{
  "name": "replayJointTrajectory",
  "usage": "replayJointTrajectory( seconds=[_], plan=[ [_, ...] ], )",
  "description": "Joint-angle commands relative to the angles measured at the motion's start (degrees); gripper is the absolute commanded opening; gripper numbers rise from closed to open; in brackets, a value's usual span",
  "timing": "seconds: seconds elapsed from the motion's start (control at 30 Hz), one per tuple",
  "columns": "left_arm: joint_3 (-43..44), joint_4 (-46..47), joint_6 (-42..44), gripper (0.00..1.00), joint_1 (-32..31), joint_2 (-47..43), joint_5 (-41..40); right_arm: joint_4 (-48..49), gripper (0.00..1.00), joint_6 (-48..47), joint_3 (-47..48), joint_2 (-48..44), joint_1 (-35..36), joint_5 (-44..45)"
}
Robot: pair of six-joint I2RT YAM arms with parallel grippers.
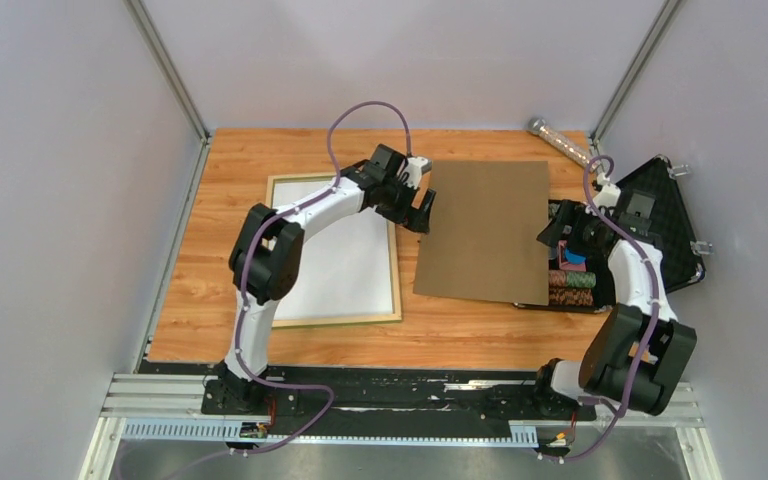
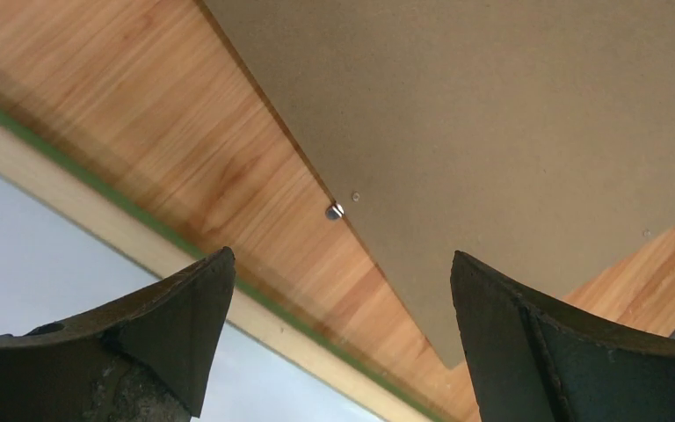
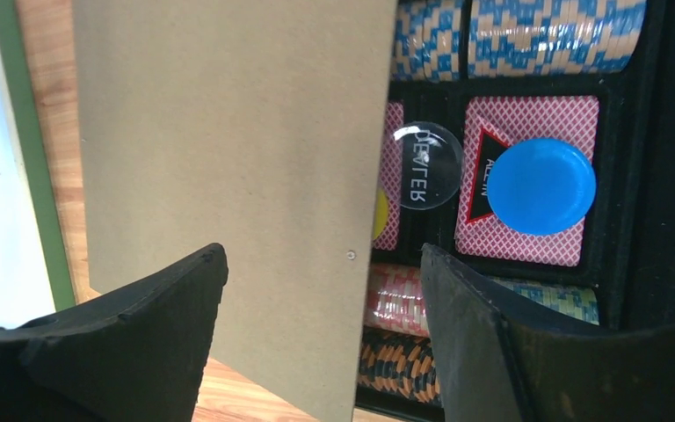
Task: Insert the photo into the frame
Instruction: Pick up the photo frame item at the center of the board.
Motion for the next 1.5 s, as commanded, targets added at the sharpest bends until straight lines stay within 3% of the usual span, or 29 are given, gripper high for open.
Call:
replayJointTrajectory(
  seconds=[0.0,0.17,0.57,0.8,0.93,1.2,1.47],
  plan=[
    [5.7,0.4,-4.5,1.0,-0.9,6.0,1.2,0.5,0.77,-2.2,0.6,5.0,-1.2,-4.3],
    [8.0,-1.0,-6.6,1.0,-1.2,11.1,1.5,1.5,0.73,-2.5,1.8,10.2,-1.3,-6.6],
    [6.4,0.6,-7.9,1.0,-2.3,13.7,3.4,3.8,0.63,-2.0,5.9,20.2,-1.2,-14.7],
    [6.0,1.6,-9.4,1.0,-3.3,15.4,6.5,3.9,0.38,-0.4,7.5,19.8,-1.2,-23.3],
    [5.8,2.2,-10.2,1.0,-4.0,15.6,8.2,3.0,0.31,0.5,8.1,16.2,-0.7,-26.5],
    [2.5,5.0,-11.8,1.0,-5.1,13.2,12.5,-1.1,0.35,3.1,11.9,8.2,2.9,-31.3],
    [-3.5,11.1,-13.7,1.0,-5.3,6.1,18.2,-1.6,0.54,7.9,17.7,2.8,11.6,-33.9]
  ],
)
